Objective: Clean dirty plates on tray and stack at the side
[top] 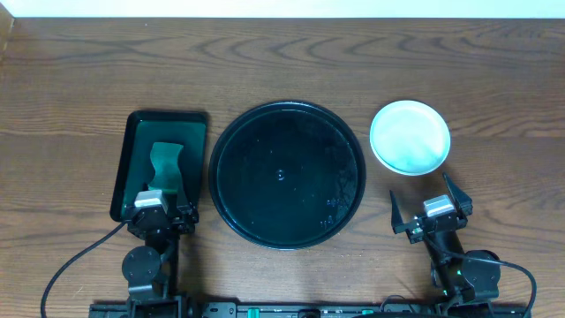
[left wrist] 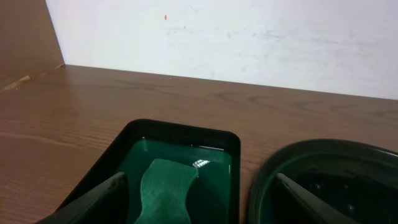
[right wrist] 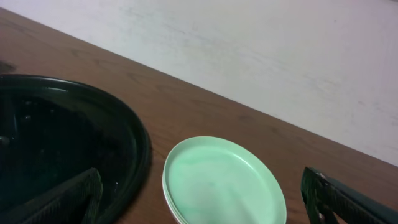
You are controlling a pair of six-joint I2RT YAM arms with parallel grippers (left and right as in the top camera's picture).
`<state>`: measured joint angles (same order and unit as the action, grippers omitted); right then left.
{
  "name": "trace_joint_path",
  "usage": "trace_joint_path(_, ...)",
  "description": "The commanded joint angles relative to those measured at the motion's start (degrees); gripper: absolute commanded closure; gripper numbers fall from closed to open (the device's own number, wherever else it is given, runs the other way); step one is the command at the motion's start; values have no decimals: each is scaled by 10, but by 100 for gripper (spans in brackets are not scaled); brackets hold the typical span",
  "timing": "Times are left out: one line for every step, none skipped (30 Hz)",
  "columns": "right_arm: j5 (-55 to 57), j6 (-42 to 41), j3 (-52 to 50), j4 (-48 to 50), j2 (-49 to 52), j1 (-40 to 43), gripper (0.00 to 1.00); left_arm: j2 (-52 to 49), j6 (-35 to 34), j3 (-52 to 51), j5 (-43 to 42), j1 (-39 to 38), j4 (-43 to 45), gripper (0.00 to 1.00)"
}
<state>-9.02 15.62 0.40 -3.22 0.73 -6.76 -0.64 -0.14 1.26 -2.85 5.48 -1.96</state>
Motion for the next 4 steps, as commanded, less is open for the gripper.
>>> trace_joint_path(-3,-8,-1,-2,-2,3,1,-1,5,-10,11,0,-20,27)
trace_joint_path(-3,-8,-1,-2,-2,3,1,-1,5,-10,11,0,-20,27)
trace_joint_path(-3,-8,-1,-2,-2,3,1,-1,5,-10,11,0,-20,27)
trace_joint_path(-3,-8,-1,-2,-2,3,1,-1,5,-10,11,0,-20,27)
